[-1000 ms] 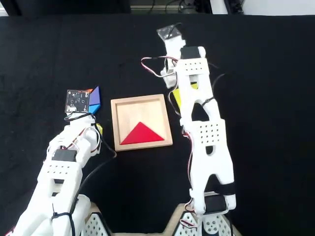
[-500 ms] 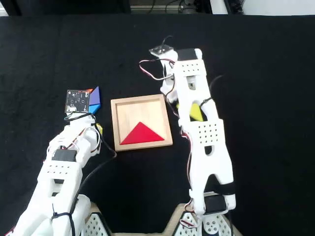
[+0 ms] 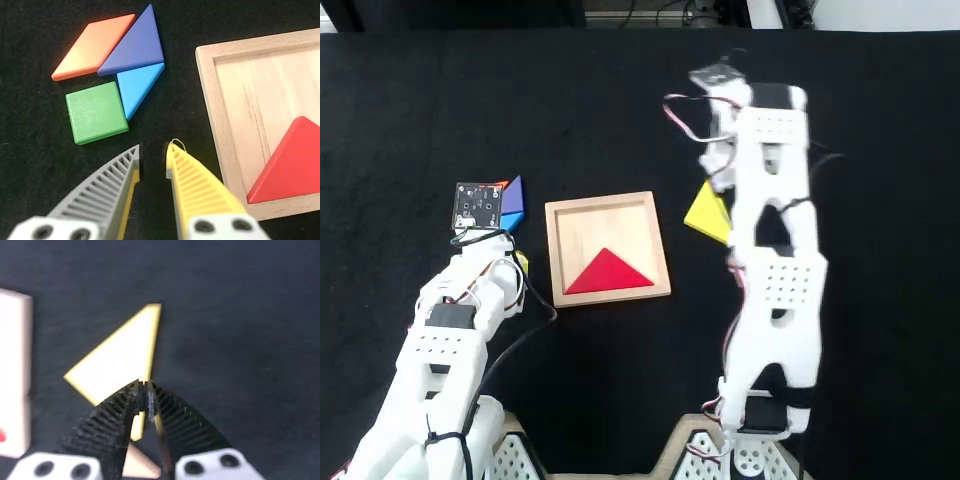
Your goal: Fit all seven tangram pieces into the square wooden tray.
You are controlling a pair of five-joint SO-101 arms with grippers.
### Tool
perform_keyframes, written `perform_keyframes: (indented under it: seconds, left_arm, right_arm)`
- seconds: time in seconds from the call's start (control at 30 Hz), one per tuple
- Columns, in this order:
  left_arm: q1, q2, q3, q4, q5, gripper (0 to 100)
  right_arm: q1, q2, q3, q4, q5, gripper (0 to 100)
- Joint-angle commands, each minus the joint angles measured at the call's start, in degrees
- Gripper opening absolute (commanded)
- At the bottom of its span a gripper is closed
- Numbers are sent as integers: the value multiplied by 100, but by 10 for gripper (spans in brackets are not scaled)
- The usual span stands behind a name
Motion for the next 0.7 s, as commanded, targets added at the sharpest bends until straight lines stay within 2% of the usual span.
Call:
perform_keyframes:
  seconds: [0.0,0.13,0.23,0.4,0.53,0.67]
  left_arm:
    - [-242,-35,-127,-105,18,109]
    - [-690,545,-514,-53,-220,109]
    - [-681,1749,-1138,53,-264,109]
    - [-725,3455,-2765,1240,-255,105]
    - [-611,3938,-3222,1371,-273,105]
    - [-198,4167,-3530,1336,-264,105]
  right_arm:
    - [580,198,-110,-316,35,11]
    - [545,532,-242,-229,290,11]
    - [422,681,-242,-193,387,11]
    - [369,716,-242,-193,387,11]
    - [316,716,-242,-141,387,11]
    - [-26,752,-215,185,396,11]
